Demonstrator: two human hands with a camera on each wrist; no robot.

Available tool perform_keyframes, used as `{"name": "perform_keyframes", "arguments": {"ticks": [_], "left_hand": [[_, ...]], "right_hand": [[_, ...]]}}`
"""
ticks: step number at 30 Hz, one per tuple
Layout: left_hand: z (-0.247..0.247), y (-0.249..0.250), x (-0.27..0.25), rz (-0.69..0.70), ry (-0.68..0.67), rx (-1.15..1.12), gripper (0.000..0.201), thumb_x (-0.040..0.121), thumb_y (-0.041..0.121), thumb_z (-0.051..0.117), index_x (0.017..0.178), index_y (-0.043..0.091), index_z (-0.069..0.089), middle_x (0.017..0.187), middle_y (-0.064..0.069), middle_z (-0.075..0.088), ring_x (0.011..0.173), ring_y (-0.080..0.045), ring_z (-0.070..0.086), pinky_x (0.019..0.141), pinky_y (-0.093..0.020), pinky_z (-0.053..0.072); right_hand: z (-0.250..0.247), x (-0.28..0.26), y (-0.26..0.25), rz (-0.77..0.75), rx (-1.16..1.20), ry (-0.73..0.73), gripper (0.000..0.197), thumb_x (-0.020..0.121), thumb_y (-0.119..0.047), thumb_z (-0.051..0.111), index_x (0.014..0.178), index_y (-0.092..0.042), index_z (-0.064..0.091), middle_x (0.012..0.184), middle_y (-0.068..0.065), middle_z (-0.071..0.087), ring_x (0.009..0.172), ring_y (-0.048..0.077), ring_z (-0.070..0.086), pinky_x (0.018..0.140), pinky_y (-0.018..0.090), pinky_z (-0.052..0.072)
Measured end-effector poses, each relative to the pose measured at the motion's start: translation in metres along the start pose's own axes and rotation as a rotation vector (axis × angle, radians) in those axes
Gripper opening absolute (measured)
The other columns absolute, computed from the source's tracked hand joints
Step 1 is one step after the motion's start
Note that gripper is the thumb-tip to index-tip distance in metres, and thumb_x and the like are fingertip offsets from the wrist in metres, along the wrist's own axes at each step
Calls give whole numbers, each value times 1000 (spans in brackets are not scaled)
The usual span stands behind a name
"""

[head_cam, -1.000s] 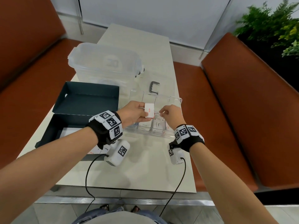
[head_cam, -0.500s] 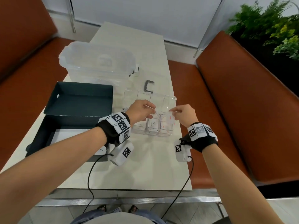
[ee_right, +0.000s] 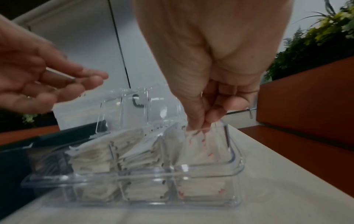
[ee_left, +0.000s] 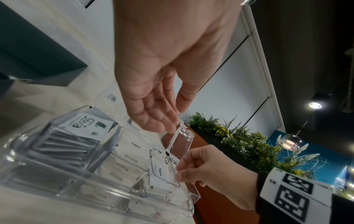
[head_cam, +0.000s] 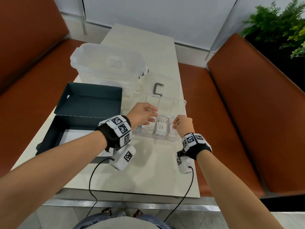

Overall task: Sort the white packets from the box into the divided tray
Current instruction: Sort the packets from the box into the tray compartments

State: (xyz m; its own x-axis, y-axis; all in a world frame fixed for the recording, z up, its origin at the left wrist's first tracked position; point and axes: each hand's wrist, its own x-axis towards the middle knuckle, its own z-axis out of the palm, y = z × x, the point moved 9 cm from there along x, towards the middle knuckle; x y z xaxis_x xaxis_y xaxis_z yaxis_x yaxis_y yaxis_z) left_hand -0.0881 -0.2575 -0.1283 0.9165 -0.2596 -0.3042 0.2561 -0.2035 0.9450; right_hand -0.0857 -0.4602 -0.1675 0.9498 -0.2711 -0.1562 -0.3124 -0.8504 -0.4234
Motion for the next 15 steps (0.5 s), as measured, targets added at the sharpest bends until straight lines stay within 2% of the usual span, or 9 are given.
{"name": "perform_keyframes", "arguments": {"ticks": [7, 11, 13, 15], "left_hand": [[-1, 3, -7, 8, -11, -7, 15, 95, 9, 58, 109, 11, 63, 106, -8, 69, 84, -18, 67, 71, -26, 53], [-10, 7, -14, 28, -30, 19, 19, 95, 9, 57, 114, 10, 62, 107, -8, 68, 82, -16, 67, 71, -25, 54], [-21, 9, -21, 46, -49, 61, 21, 95, 10, 57, 116, 12, 61, 108, -8, 68, 82, -14, 67, 72, -25, 55], [-39, 11, -31, 76, -61, 134, 22, 95, 11, 57, 116, 15, 62, 106, -6, 68, 83, -12, 68, 73, -24, 56]], "right_hand": [[5, -6, -13, -76, -207, -18, 13, 89, -3, 57, 101, -6, 60, 105, 14, 62, 90, 31, 59, 76, 36, 51], [-16, -15, -22, -106, -132, 92, 12, 92, -7, 52, 97, -9, 63, 101, 10, 63, 86, 28, 61, 83, 43, 52], [-29, -23, -35, -153, -44, 139, 15, 92, -7, 50, 96, -10, 65, 97, 9, 64, 81, 23, 61, 77, 36, 53], [-36, -33, -59, -236, 27, 138, 16, 91, -7, 51, 95, -10, 67, 93, 8, 65, 74, 16, 58, 65, 22, 46]]}}
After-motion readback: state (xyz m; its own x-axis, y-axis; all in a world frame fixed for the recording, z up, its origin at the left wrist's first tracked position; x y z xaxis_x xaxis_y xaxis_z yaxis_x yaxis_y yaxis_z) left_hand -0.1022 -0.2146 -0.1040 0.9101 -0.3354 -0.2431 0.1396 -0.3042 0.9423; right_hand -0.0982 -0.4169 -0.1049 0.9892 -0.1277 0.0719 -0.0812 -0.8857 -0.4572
